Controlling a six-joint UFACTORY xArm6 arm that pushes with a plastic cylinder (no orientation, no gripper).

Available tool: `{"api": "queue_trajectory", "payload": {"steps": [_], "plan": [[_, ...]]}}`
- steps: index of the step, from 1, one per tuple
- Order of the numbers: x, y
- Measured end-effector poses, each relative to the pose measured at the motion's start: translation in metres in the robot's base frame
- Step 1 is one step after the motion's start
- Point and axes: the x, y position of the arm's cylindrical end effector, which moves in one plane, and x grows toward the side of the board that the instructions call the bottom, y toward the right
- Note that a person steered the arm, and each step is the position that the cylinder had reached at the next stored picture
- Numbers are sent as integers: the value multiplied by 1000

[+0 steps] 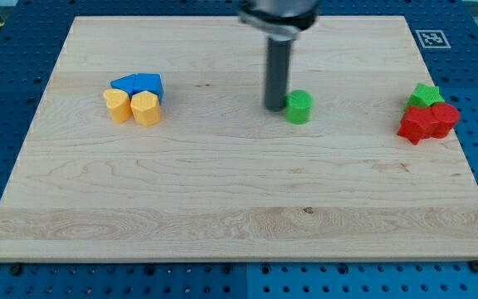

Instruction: Push the green circle to the center right

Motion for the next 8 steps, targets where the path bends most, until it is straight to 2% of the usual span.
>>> {"api": "queue_trajectory", "payload": {"steps": [1,2,3,4,5,6,8], "plan": [[0,70],[0,48],[13,-5],[46,-2],[43,44],[22,73],[25,74]]}}
